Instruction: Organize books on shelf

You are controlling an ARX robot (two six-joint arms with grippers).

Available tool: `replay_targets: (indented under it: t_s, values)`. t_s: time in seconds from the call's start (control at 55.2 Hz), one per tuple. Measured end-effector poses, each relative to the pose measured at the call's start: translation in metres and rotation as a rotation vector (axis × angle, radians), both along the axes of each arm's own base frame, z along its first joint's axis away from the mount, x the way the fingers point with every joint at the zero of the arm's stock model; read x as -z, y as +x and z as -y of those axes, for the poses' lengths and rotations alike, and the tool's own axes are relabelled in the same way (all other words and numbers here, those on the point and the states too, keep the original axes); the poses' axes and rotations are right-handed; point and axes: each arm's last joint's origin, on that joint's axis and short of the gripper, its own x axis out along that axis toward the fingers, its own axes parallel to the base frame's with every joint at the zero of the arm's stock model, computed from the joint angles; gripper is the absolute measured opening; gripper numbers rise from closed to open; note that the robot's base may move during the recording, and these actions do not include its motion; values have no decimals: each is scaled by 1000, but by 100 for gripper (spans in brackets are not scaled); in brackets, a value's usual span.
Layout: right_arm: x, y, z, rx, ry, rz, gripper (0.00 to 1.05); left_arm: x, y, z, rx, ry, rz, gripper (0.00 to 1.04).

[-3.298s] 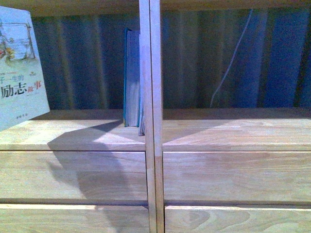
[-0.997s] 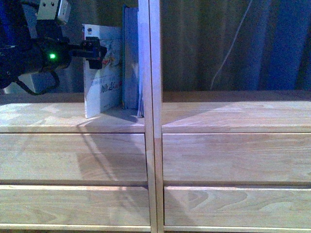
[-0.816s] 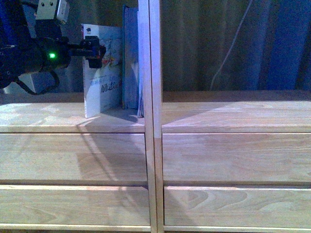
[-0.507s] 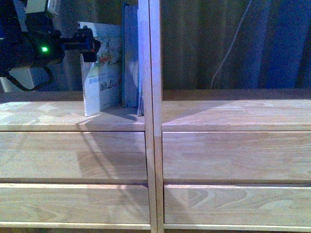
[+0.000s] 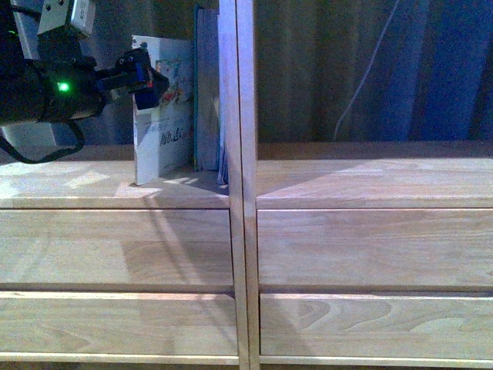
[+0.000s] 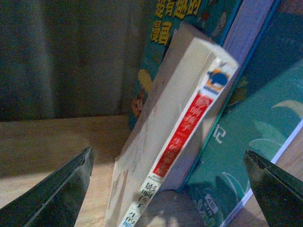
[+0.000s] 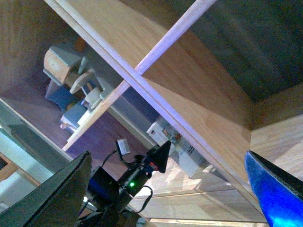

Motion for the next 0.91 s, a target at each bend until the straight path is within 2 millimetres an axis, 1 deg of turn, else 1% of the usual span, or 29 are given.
replay_targets:
  t_s: [0.236, 0.362, 0.489, 0.689, 0.906]
  values:
    - [-1, -2, 0, 7, -7, 10, 98, -11, -15, 0, 9, -17, 9, 97]
    - [-2, -4, 0, 9, -15, 14, 98, -16, -25, -4, 2, -21, 12, 97]
    - [-4, -7, -2, 7, -17, 23, 98, -22, -40, -10, -9, -21, 21, 97]
    - [-6, -12, -5, 3, -14, 35, 98, -37, -80, -22, -20, -9, 63, 97]
    - [-8, -16, -4, 12, -27, 46, 98, -44, -138, -29, -54, 6, 79, 97]
